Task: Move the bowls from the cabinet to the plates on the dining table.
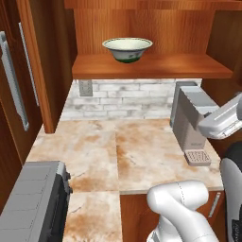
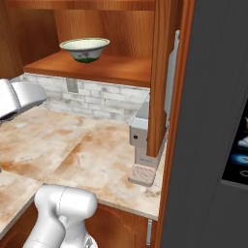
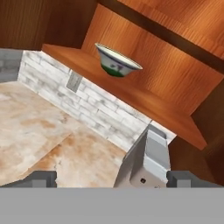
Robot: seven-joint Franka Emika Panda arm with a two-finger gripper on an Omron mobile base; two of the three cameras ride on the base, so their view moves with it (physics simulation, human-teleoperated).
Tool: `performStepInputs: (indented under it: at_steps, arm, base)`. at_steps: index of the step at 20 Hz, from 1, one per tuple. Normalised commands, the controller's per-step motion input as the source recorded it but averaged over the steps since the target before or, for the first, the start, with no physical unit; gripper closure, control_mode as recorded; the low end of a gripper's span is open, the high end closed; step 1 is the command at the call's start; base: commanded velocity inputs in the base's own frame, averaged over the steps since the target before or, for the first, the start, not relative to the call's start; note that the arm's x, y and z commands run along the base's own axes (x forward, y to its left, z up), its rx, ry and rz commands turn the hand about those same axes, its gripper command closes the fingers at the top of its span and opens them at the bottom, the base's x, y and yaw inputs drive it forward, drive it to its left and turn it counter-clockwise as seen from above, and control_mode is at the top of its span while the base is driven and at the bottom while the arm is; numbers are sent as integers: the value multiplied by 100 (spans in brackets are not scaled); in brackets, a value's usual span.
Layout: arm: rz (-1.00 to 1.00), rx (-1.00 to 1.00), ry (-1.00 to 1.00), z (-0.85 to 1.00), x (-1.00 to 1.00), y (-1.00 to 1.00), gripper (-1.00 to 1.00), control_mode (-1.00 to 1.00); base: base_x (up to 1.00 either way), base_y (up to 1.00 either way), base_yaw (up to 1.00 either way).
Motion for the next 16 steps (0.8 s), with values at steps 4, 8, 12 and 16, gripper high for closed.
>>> performStepInputs:
  at_steps: [4,8,12,16]
  arm:
    - [4,0,0,12,2,24,-100,-100]
    - [4,0,0,16,4,17,-100,-100]
    - [4,0,2,13,8,13,-100,-100]
    - [5,0,6,2,20,17,-100,-100]
  base:
    - [0,0,0]
    - [0,0,0]
    - [0,0,0]
    - [0,0,0]
